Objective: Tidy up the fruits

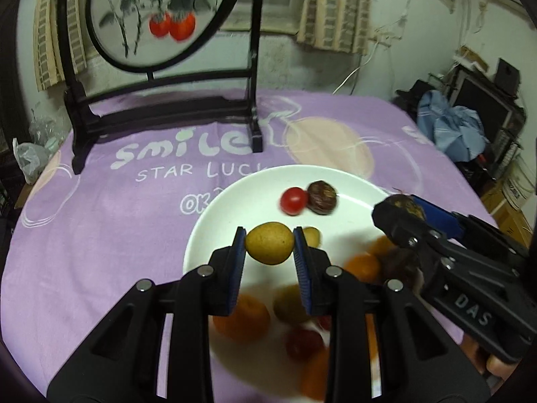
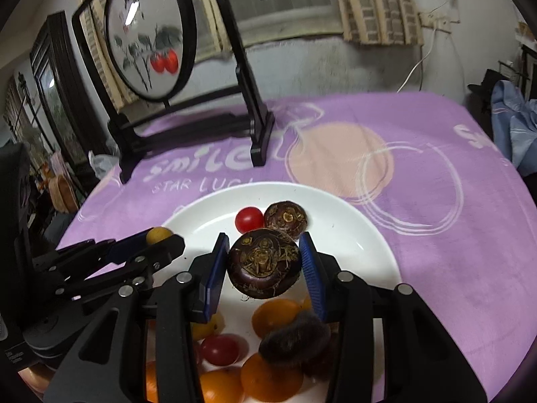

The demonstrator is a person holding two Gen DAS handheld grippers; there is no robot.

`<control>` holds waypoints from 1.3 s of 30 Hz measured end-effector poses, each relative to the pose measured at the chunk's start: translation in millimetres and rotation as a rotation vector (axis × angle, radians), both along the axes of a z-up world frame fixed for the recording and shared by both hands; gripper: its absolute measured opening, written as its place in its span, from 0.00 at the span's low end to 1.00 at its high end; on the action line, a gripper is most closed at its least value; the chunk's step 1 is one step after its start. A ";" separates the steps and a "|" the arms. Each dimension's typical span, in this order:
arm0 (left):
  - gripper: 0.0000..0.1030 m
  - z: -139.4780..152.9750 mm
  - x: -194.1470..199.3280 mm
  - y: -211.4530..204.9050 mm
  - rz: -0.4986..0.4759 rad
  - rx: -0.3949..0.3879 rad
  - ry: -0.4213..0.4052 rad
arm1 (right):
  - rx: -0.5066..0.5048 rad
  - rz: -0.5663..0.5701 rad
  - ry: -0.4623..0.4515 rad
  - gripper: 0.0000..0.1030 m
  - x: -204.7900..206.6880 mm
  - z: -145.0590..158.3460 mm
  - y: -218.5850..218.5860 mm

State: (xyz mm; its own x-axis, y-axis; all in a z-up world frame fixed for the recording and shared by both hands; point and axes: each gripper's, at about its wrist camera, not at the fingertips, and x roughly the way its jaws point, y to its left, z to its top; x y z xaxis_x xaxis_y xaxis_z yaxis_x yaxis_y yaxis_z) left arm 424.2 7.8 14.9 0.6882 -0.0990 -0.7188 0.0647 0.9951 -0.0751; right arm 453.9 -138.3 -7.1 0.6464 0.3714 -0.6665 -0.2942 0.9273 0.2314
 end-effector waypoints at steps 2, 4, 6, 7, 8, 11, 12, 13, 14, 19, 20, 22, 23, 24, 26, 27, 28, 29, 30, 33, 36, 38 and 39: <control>0.28 -8.4 12.4 1.3 0.010 0.007 0.022 | -0.003 0.009 0.030 0.42 7.0 -6.8 1.7; 0.28 -15.5 20.4 2.5 0.014 0.006 0.041 | 0.003 0.024 0.065 0.42 12.1 -13.8 3.0; 0.28 -21.8 25.9 3.1 0.018 0.017 0.057 | -0.013 0.032 0.074 0.43 13.7 -16.8 6.2; 0.28 -25.1 27.9 3.4 0.018 0.026 0.067 | -0.021 0.037 0.079 0.43 13.9 -17.8 7.2; 0.28 -27.5 29.3 3.7 0.017 0.031 0.075 | -0.028 0.047 0.088 0.43 15.0 -18.9 9.4; 0.29 -31.8 33.2 4.3 0.022 0.034 0.092 | -0.022 0.037 0.080 0.46 13.9 -16.1 6.2; 0.32 -31.5 33.0 4.4 0.030 0.034 0.091 | -0.016 0.033 0.079 0.49 12.8 -13.4 4.0; 0.38 -30.7 32.6 4.7 0.044 0.044 0.088 | -0.008 0.026 0.075 0.53 10.5 -9.6 1.2; 0.48 -29.3 32.1 5.9 0.055 0.047 0.082 | 0.001 0.014 0.062 0.59 5.1 -2.8 -2.8; 0.83 -6.8 12.0 16.1 0.123 0.049 0.021 | 0.013 0.043 -0.042 0.63 -39.4 26.9 -11.8; 0.90 2.7 0.4 17.7 0.140 0.052 -0.006 | 0.011 0.056 -0.064 0.65 -54.2 30.9 -14.2; 0.97 14.6 -16.9 18.1 0.153 0.063 -0.041 | -0.005 0.070 -0.095 0.78 -80.6 35.1 -17.4; 0.98 20.9 -30.2 17.3 0.155 0.071 -0.060 | -0.014 0.070 -0.105 0.92 -89.7 36.0 -18.1; 0.98 25.5 -42.5 16.1 0.150 0.076 -0.073 | -0.023 0.069 -0.125 0.98 -102.3 36.6 -19.5; 0.98 30.1 -72.5 13.0 0.137 0.083 -0.088 | -0.033 0.085 -0.188 0.99 -132.7 35.4 -22.8; 0.98 30.4 -85.4 12.0 0.136 0.080 -0.091 | -0.036 0.096 -0.211 0.99 -144.5 33.8 -24.5; 0.98 29.3 -101.1 11.6 0.132 0.069 -0.102 | -0.040 0.106 -0.231 0.99 -156.3 30.2 -26.7; 0.98 27.7 -111.4 11.7 0.129 0.058 -0.107 | -0.039 0.111 -0.243 0.99 -169.6 24.1 -30.6; 0.98 24.0 -126.4 12.0 0.128 0.046 -0.105 | -0.037 0.113 -0.239 0.99 -177.3 19.1 -34.0; 0.98 15.1 -157.9 9.2 0.104 0.048 -0.098 | -0.031 0.121 -0.185 0.99 -193.3 3.7 -42.6; 0.98 2.7 -187.1 4.6 0.091 0.061 -0.124 | -0.042 0.096 -0.151 0.99 -206.5 -8.2 -50.0; 0.98 -4.6 -196.4 0.7 0.084 0.086 -0.111 | -0.045 0.116 -0.126 0.99 -212.2 -14.1 -52.6; 0.98 -6.9 -200.4 -1.0 0.080 0.091 -0.110 | -0.048 0.117 -0.117 0.99 -214.5 -16.7 -53.8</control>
State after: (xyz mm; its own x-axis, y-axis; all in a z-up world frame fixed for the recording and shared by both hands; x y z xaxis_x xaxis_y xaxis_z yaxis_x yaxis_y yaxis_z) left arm 223.8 6.8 8.0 0.7661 0.0215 -0.6424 -0.0120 0.9997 0.0192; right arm 239.4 -192.1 -23.8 0.6744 0.4187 -0.6082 -0.4235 0.8941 0.1460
